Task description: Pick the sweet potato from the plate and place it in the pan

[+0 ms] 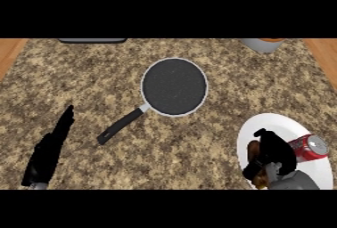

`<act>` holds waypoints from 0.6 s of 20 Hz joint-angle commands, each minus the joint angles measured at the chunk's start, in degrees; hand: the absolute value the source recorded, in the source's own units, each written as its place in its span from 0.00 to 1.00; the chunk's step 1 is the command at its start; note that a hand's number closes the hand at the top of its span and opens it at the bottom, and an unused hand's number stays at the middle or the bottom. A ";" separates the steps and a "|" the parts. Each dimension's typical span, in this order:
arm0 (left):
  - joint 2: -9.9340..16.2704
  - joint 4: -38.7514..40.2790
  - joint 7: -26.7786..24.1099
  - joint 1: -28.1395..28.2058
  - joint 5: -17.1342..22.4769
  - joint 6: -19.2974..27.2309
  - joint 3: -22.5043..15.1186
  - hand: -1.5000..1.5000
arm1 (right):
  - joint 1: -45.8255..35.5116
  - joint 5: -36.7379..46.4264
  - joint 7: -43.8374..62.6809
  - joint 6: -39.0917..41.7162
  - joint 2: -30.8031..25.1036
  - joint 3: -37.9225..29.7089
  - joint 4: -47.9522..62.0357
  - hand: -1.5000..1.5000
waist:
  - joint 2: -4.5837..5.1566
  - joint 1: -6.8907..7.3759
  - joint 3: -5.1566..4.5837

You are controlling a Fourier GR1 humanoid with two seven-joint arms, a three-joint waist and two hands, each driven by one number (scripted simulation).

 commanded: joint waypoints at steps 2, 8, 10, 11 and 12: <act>0.13 -1.04 0.65 1.65 0.12 -0.30 0.30 0.50 | 6.61 4.30 12.40 -8.25 9.44 1.01 -7.24 1.00 | 0.52 0.02 0.98; 0.20 -1.11 -0.31 2.12 -0.88 -0.34 0.79 0.50 | 9.35 23.58 14.52 -9.40 8.06 3.90 -16.93 1.00 | 0.43 0.19 0.90; -0.79 1.16 -0.44 -0.40 -0.18 -1.13 1.10 0.50 | 5.74 29.30 11.26 -8.83 6.44 2.46 -18.09 1.00 | 0.68 0.02 0.88; -0.88 1.03 -0.40 -0.17 -0.15 -0.88 1.17 0.50 | 4.78 33.85 8.07 -9.31 3.57 2.72 -18.92 1.00 | 0.53 -0.06 0.84; -1.13 -0.35 1.13 0.37 -1.17 0.04 0.19 0.50 | 2.64 36.48 9.11 -6.57 3.51 3.09 -21.90 1.00 | 0.35 0.23 0.84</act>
